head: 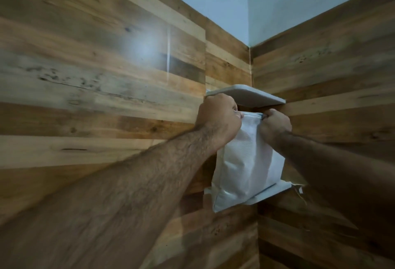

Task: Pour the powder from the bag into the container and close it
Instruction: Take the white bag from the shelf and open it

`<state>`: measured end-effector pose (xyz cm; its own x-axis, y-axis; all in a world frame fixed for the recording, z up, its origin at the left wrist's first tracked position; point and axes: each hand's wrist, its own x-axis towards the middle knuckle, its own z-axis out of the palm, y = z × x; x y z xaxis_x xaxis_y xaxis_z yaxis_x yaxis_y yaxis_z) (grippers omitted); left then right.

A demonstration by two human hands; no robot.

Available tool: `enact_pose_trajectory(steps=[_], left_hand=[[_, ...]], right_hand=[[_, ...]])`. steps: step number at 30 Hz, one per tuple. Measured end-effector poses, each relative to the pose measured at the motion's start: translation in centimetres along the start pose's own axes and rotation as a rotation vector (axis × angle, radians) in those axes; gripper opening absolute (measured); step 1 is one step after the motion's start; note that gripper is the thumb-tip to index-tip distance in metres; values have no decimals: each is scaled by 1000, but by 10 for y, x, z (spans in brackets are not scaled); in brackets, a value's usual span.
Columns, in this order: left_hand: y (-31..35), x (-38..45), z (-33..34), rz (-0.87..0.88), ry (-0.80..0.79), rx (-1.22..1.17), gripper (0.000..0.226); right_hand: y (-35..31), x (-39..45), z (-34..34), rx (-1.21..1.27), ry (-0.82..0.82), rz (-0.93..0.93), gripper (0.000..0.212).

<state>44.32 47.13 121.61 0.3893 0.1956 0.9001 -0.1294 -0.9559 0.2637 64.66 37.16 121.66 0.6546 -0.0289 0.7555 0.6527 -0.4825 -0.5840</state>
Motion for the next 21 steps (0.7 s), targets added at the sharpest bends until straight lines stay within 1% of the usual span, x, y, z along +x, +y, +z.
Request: enact_pose_trajectory(steps=[3, 5, 8, 10, 14, 18, 21], left_hand=[[24, -16, -14, 16, 44, -48, 19], [40, -30, -26, 10, 42, -86, 19], [64, -67, -41, 11, 8, -131, 21], [81, -103, -45, -11, -38, -185, 21], [106, -193, -42, -95, -150, -253, 23], [117, -302, -27, -204, -324, -278, 20], [122, -390, -11, -304, -442, -261, 21]], right_hand=[[3, -17, -28, 65, 4, -6, 20], [9, -33, -53, 44, -2, -40, 22], [25, -68, -94, -41, -83, -121, 24], [42, -100, -122, -99, -140, -121, 22], [89, -185, -168, -141, -283, -5, 24], [163, -285, -207, -133, -427, 181, 27], [214, -359, -228, -200, -539, 250, 26]])
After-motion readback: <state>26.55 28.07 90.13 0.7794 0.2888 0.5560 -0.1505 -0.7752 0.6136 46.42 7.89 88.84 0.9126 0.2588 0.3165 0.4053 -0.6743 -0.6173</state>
